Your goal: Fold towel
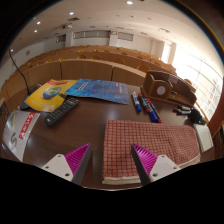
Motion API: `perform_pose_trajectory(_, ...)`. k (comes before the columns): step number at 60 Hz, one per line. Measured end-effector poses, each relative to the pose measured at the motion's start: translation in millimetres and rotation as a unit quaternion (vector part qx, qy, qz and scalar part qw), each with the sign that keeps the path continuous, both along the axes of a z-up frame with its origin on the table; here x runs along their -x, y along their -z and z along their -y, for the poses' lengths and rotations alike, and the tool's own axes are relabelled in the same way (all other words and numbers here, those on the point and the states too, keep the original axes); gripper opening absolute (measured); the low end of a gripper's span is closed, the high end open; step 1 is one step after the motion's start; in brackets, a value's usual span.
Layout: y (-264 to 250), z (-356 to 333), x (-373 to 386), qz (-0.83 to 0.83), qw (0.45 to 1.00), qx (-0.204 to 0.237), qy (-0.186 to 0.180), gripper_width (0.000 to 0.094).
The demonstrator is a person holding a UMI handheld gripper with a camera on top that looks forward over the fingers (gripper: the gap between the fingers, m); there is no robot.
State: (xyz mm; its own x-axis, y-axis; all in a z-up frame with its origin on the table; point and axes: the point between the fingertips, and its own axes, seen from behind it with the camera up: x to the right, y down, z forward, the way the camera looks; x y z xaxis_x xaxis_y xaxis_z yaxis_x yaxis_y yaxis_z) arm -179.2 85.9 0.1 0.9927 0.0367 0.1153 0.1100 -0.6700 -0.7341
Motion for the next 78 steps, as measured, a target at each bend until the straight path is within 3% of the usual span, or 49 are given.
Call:
perform_pose_trajectory(5,8.9,-9.5,-0.1,-0.009,1.000,0.002,0.011,0.0697)
perform_pose_trajectory(12,9.3,-13.1,-8.3,0.009,1.000,-0.001,0.012,0.0347)
perform_pose_trajectory(18,9.5,-11.5,-12.9,0.038,0.999,-0.004,0.000,0.0121)
perform_pose_trajectory(25,9.7,-10.0,-11.5,0.043,0.999,0.001,-0.010,0.0056)
perform_pose_trajectory(39,-14.6,22.0,33.2,-0.072,0.996,0.006,-0.048,0.0046)
perform_pose_trajectory(51,-118.5,46.0,79.9,-0.230,0.968,-0.046,-0.086,0.0046)
perform_pose_trajectory(59,-162.0,37.0,42.9,-0.263,0.959,-0.075,-0.072,0.0046)
perform_pose_trajectory(68,-122.4,15.6,-40.9,-0.195,0.978,-0.071,-0.016,0.0058)
perform_pose_trajectory(73,-85.9,9.0,-86.1,-0.162,0.985,-0.058,0.006,0.0163)
perform_pose_trajectory(78,-65.7,4.9,-133.6,-0.095,0.993,-0.064,0.024,0.0382)
